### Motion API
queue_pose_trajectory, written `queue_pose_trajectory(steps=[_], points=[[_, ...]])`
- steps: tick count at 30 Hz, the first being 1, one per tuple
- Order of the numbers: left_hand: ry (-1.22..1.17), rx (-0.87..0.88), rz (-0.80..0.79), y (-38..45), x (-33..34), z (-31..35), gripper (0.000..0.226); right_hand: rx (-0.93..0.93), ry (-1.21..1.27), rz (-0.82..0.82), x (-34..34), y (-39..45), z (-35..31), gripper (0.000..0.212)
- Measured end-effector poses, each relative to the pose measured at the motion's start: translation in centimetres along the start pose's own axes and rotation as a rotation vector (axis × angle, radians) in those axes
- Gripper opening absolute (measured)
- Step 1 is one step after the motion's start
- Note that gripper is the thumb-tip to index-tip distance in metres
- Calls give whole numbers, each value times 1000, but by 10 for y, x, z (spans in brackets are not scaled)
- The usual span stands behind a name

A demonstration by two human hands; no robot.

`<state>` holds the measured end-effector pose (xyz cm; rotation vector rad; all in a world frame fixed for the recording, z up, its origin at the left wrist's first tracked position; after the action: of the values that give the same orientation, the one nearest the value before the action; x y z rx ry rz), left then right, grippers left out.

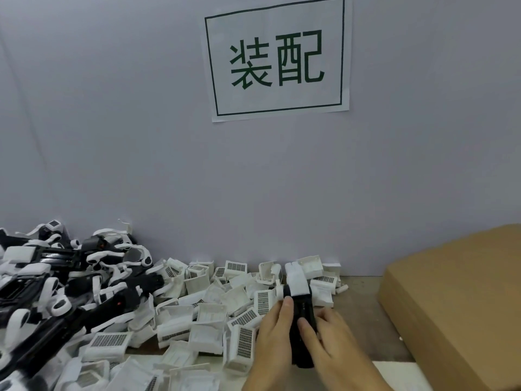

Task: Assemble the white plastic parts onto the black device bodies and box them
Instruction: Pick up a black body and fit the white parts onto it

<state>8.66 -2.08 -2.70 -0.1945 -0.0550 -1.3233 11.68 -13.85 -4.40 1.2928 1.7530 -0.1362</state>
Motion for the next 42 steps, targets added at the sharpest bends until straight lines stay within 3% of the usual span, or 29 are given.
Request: queue_pose_trajectory(steps=[3,5,9,11,16,19,24,27,30,33,36,42], points=[[-160,-53,38,2,0,0,23,16,22,64,-6,-2,-4,21],[-275,-83,63,5,-2,-1,31,39,86,82,-7,-2,-7,19],[-472,-119,78,10,-6,-2,29,17,143,27,6,-2,-19,69],[-476,-113,48,10,-5,-3,24,28,156,60,9,-2,-23,72],[-262,-25,22,15,-3,-12,21,117,200,104,7,-3,-21,46],[-181,34,11,14,-5,-12,25,76,162,119,-1,-4,-23,37],[-62,179,44,12,-10,-9,22,2,326,85,-4,-6,-20,47],[112,272,55,10,-7,-9,31,19,388,150,-3,-5,-7,57],[365,373,6,5,-2,-10,41,21,646,250,-7,-6,-2,56],[506,450,-66,0,2,-11,47,138,905,357,-8,-4,-7,57],[561,492,-84,-1,3,-11,51,231,880,495,-8,0,-8,42],[582,480,-88,-1,3,-10,53,204,805,529,-12,2,-3,36]])
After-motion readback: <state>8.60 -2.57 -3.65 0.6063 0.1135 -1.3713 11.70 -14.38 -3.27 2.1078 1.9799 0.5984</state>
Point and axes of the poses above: each hand's wrist, its own y-axis towards the middle knuckle, its own x-axis out of the palm, z = x × y, the point moved 1 cm from there along y, towards the middle knuckle, and after that the axes turned 10 degrees about -x, right-handed, at the moved point
